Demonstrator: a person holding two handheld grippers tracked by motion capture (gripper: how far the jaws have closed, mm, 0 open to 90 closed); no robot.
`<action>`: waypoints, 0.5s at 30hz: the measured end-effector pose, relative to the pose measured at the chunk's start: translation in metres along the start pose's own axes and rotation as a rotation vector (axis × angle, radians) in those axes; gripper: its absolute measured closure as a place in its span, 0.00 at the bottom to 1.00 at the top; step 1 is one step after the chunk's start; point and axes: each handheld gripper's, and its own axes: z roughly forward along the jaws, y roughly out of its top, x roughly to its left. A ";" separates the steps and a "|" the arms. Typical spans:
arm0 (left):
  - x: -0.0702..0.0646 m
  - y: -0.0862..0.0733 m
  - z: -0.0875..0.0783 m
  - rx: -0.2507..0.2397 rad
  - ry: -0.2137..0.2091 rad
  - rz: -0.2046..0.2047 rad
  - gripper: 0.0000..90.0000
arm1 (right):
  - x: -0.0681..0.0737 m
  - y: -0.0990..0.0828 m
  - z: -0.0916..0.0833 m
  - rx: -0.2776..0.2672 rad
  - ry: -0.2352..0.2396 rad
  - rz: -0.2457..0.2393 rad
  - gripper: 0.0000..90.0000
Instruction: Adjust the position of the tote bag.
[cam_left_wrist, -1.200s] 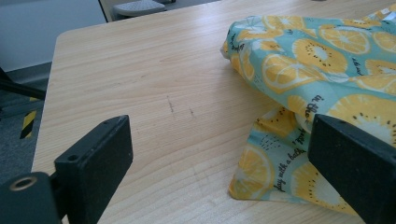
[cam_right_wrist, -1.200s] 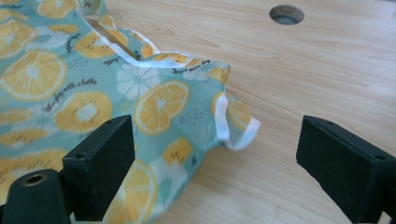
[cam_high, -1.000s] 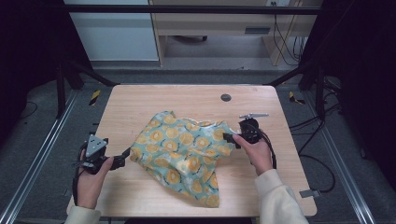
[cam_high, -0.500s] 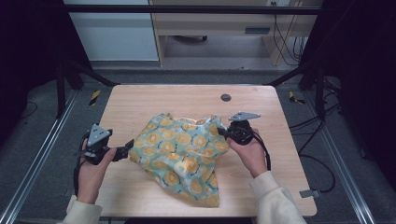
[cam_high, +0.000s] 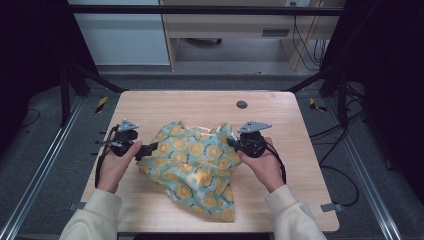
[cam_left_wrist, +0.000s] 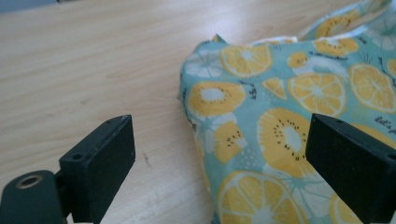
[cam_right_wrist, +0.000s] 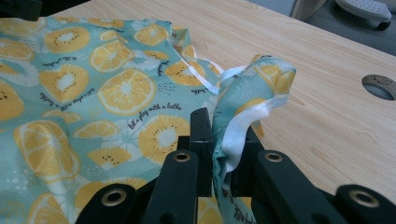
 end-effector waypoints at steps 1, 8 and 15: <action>-0.001 0.000 0.002 0.011 -0.009 -0.004 0.09 | 0.000 0.000 0.000 0.002 -0.002 0.000 0.92; -0.005 -0.003 0.015 0.050 -0.085 -0.006 0.10 | 0.000 -0.002 0.001 0.003 -0.009 -0.007 0.91; -0.007 -0.004 0.027 0.068 -0.133 0.020 0.12 | -0.001 -0.001 0.001 0.000 -0.008 -0.005 0.91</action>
